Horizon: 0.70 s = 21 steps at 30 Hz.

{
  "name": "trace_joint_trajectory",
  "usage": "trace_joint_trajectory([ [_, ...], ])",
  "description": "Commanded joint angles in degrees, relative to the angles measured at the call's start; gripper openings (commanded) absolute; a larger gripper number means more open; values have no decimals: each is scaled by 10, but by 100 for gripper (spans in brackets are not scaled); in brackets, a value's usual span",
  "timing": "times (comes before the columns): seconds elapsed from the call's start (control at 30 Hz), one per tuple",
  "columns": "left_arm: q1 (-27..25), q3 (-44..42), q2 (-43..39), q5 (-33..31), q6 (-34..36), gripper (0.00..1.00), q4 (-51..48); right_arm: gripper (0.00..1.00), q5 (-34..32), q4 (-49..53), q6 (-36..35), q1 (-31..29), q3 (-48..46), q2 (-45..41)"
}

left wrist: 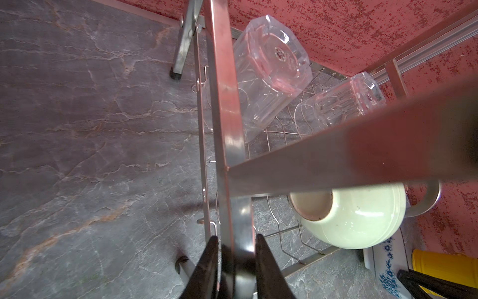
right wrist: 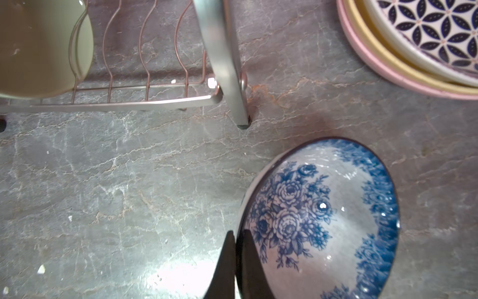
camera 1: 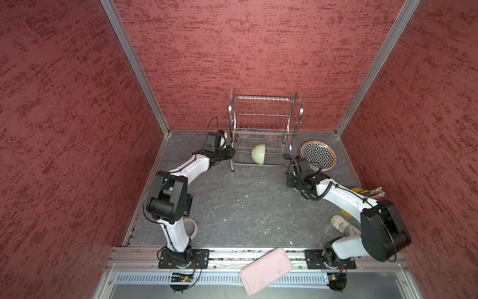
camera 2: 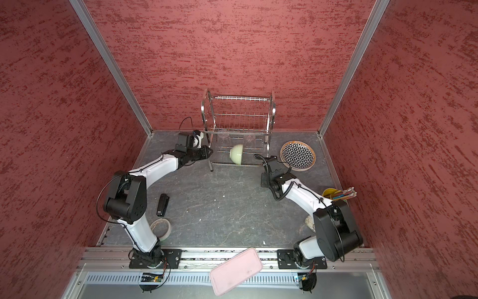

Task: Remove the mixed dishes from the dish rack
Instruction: 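Lower the blue-and-white bowl onto the table beside the plate stack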

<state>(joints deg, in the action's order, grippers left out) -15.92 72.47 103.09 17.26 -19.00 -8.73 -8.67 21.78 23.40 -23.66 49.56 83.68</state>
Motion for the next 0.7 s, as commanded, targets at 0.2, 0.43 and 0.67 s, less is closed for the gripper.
trace_joint_trajectory([
  [0.2, 0, 10, 12, 26, 6, 26, 17, 0, -61, 34, -3, -7, 15, 69],
  [0.43, 1, 10, 12, 26, 6, 26, 17, 0, -57, 33, -5, -6, 17, 79],
  [0.67, 1, 10, 12, 26, 5, 26, 17, 16, -59, 36, -6, -7, 8, 64],
])
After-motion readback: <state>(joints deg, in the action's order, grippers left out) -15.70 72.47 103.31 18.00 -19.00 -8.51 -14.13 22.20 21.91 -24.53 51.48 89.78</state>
